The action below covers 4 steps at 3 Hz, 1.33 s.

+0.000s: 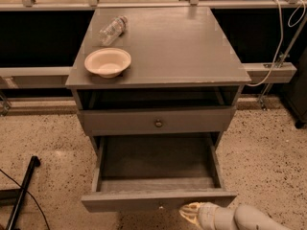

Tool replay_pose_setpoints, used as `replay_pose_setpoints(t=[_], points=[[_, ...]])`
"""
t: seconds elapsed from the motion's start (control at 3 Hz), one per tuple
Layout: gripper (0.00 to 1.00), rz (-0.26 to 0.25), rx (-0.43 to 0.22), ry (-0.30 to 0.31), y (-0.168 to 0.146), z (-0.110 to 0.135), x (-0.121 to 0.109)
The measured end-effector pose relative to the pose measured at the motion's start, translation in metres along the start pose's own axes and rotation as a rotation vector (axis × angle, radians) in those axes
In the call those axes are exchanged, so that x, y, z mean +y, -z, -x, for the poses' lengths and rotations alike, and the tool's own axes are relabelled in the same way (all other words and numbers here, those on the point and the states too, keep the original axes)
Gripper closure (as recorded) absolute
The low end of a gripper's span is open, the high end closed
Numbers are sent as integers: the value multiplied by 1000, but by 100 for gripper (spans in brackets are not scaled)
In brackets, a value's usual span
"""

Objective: Close middle drawer

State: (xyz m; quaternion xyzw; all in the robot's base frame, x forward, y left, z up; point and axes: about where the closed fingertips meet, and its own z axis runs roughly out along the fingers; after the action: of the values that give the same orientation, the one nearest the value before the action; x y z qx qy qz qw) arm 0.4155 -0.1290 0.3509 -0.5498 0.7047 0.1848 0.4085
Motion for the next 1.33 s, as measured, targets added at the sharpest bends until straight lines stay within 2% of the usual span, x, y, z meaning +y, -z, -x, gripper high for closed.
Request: replay_pose_setpoints(t=[0.67, 1.33], points=[[100, -89, -54, 34, -18, 2, -33], [100, -135, -98, 95, -29, 30, -70]])
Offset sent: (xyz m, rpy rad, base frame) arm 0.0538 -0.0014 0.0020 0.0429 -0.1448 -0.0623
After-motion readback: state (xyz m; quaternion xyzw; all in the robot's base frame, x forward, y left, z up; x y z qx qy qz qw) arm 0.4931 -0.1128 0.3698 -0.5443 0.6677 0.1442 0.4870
